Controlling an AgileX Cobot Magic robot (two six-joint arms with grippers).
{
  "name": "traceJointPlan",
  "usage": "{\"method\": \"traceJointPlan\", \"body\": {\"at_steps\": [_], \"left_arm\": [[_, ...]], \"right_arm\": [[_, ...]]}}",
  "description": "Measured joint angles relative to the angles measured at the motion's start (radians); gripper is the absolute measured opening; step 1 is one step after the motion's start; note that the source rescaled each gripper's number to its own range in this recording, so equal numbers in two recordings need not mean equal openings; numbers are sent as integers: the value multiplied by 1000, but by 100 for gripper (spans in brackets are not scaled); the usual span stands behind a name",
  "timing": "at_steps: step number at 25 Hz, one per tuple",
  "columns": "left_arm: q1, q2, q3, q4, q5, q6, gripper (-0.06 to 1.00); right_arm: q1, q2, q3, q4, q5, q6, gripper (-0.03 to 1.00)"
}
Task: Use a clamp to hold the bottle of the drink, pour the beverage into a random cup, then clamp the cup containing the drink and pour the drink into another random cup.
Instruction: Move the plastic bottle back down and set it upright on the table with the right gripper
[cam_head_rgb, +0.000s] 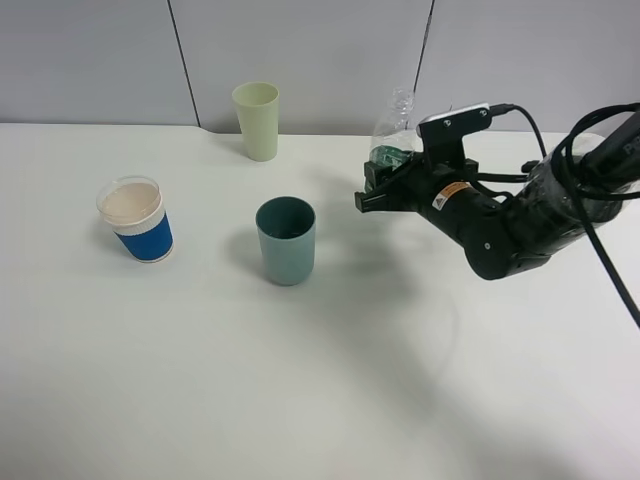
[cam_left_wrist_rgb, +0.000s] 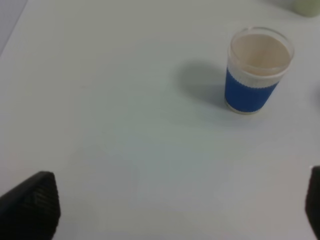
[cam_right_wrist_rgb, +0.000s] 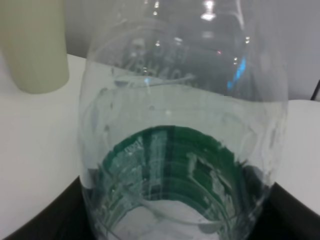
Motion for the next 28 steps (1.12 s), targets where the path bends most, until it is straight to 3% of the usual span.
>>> {"method": "traceJointPlan", "body": {"at_steps": [8,10,14,16,20,28], "left_arm": [[0,0,0,0,0,0,100],[0,0,0,0,0,0,100],[0,0,0,1,0,0,100],[0,0,0,1,0,0,100],[0,0,0,1,0,0,100],[0,0,0,1,0,0,100]], "right_arm": [[-15,60,-1,0,-48,-33,0],[-15,60,-1,0,-49,-44,21],[-15,61,0,0,-82,-70,80],[-15,61,1,0,-109,-72,92],[-15,58,2,0,-127,-70,99],[-15,-50,4,30,-96,-69,100]]}}
